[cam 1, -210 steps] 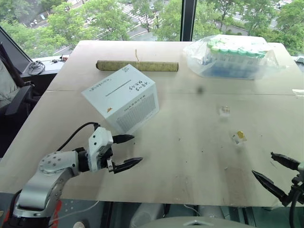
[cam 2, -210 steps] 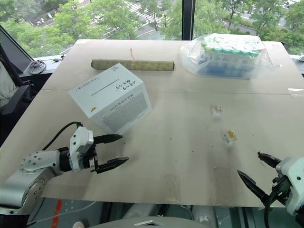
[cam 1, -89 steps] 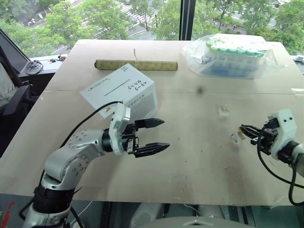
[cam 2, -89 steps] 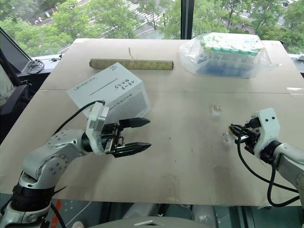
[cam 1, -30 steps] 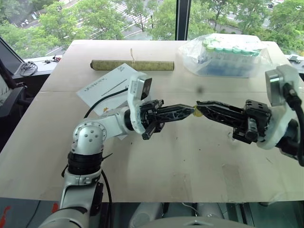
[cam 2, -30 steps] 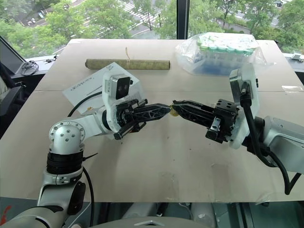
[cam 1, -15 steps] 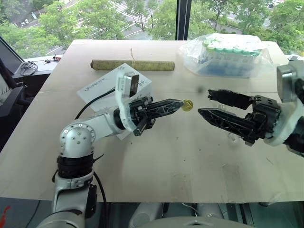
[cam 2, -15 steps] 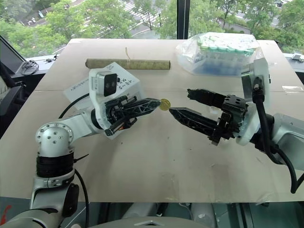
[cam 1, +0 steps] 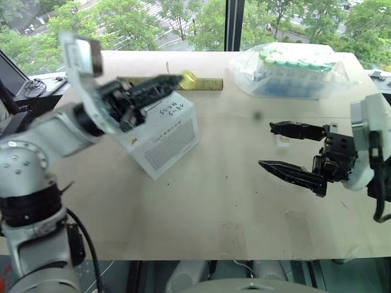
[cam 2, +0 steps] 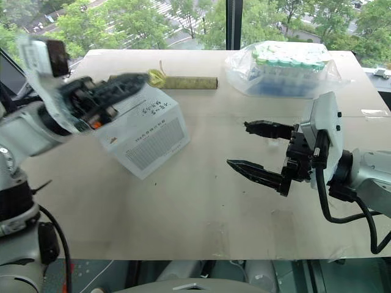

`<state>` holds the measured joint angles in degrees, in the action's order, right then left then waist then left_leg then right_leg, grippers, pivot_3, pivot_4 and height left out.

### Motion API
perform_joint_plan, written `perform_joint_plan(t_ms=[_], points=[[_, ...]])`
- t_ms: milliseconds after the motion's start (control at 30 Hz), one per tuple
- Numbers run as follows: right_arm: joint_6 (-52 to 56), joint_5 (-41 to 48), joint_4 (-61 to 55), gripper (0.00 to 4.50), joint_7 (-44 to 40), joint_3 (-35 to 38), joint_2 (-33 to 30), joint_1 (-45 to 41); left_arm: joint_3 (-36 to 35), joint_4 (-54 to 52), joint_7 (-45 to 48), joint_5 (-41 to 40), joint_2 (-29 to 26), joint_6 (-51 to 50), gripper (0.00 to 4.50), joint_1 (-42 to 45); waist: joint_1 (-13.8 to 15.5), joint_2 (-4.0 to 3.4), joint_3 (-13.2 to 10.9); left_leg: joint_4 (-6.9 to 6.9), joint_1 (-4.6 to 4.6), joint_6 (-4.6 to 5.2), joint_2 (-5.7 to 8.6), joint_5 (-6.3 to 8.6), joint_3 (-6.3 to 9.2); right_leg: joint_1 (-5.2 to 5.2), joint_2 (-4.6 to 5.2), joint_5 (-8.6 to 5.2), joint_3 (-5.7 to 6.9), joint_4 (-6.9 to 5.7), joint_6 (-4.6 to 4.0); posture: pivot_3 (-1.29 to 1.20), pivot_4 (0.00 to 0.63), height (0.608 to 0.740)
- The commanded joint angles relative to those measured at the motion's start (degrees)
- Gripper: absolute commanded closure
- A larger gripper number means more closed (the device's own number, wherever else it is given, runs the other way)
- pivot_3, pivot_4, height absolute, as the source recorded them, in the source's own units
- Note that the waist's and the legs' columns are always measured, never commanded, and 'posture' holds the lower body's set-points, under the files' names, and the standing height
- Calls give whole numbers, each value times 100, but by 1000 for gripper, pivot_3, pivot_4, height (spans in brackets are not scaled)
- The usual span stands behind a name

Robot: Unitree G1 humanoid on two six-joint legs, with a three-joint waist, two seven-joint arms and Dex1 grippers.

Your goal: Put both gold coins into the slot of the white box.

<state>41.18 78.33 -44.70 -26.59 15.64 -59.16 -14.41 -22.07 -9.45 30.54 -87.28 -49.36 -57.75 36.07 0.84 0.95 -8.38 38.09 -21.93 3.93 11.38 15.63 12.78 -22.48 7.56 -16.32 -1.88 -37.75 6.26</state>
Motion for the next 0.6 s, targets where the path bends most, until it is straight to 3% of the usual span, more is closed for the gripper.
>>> perform_joint_plan(t_ms=[33, 300, 600], points=[[-170, -246, 19, 125, -238, -20, 108, -161, -160, 481, 624, 652, -439, 220, 4500, 198, 2, 2, -1, 0, 0, 0, 0, 0, 0, 0, 0, 0, 0, 1, 0, 0, 150, 740], [-131, -485, 59, 125, -370, -179, 370, -242, 351, 1681, 2451, 2498, -1113, 901, 4500, 400, -3, 6, -6, -5, -6, 0, 1, 0, -1, -10, 1, 0, -3, 1, 0, 0, 150, 740], [-278, -1405, -259, 125, -922, 9, 136, 217, 1011, 2414, 3897, 4013, -1250, 1703, 4500, 628, -8, 9, -9, -8, -13, 0, 1, 0, 1, -19, 1, 0, 0, 2, 0, 0, 150, 740]])
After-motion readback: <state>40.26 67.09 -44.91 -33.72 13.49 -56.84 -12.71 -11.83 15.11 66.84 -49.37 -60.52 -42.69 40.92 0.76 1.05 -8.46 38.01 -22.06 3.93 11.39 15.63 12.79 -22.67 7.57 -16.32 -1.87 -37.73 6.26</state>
